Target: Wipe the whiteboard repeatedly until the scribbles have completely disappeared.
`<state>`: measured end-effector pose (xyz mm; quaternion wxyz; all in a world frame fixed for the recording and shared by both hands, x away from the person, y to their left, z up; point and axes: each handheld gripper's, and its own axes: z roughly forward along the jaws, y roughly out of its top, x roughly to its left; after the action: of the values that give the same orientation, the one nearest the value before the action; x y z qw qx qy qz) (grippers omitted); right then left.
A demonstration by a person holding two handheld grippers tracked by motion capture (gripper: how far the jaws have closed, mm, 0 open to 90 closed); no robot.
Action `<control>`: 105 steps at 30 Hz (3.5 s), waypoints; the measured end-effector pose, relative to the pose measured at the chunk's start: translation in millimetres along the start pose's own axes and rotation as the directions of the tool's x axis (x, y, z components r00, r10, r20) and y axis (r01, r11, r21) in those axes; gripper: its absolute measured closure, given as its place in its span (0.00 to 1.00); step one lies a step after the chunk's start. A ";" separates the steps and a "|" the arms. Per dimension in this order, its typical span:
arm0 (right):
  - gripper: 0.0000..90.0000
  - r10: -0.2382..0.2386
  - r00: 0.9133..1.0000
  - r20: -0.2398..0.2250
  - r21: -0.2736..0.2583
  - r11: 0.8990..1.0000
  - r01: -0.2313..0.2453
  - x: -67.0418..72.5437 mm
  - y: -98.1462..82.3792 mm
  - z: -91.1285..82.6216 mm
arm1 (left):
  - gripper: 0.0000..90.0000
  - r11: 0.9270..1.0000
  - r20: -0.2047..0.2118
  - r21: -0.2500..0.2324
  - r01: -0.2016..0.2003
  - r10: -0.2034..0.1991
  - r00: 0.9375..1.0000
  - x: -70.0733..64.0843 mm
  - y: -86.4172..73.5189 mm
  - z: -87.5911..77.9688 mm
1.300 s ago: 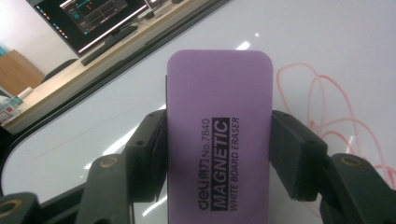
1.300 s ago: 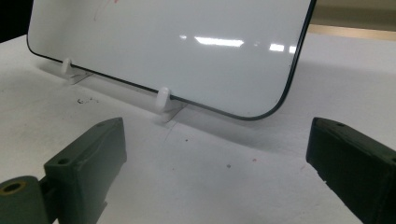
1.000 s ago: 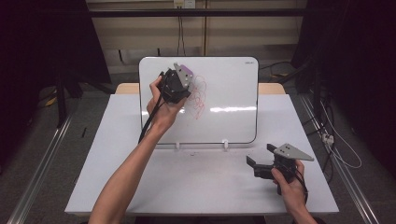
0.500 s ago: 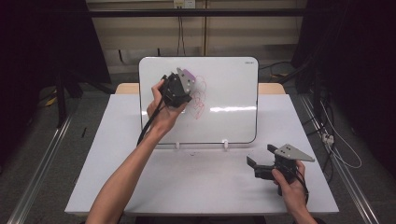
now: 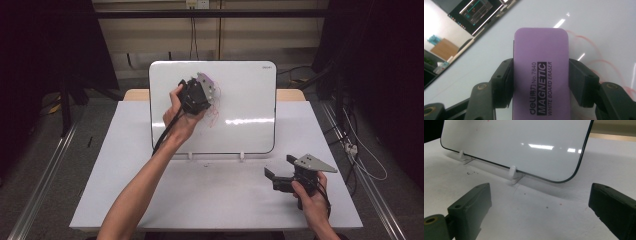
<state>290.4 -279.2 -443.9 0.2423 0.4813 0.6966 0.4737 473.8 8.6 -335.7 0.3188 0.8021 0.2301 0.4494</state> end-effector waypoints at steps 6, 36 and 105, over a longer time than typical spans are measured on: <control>0.05 -0.004 1.000 -0.005 -0.002 1.000 0.004 0.6 0.2 -0.3 | 0.46 0.999 0.040 -0.011 0.042 -0.042 0.998 13.0 0.8 1.4; 0.05 0.000 1.000 -0.008 0.000 1.000 0.000 -0.6 -1.3 -0.6 | 0.46 0.991 0.008 -0.030 0.132 -0.132 0.991 39.2 1.8 4.5; 0.04 -0.011 1.000 -0.018 0.006 1.000 0.011 1.2 -1.3 1.5 | 0.46 0.999 -0.002 -0.051 -0.009 0.009 1.000 -6.0 -17.6 -7.8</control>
<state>290.5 -277.6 -445.5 0.2371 0.4740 0.7028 0.4745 462.6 19.2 -348.8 0.3368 0.7945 0.2151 0.4572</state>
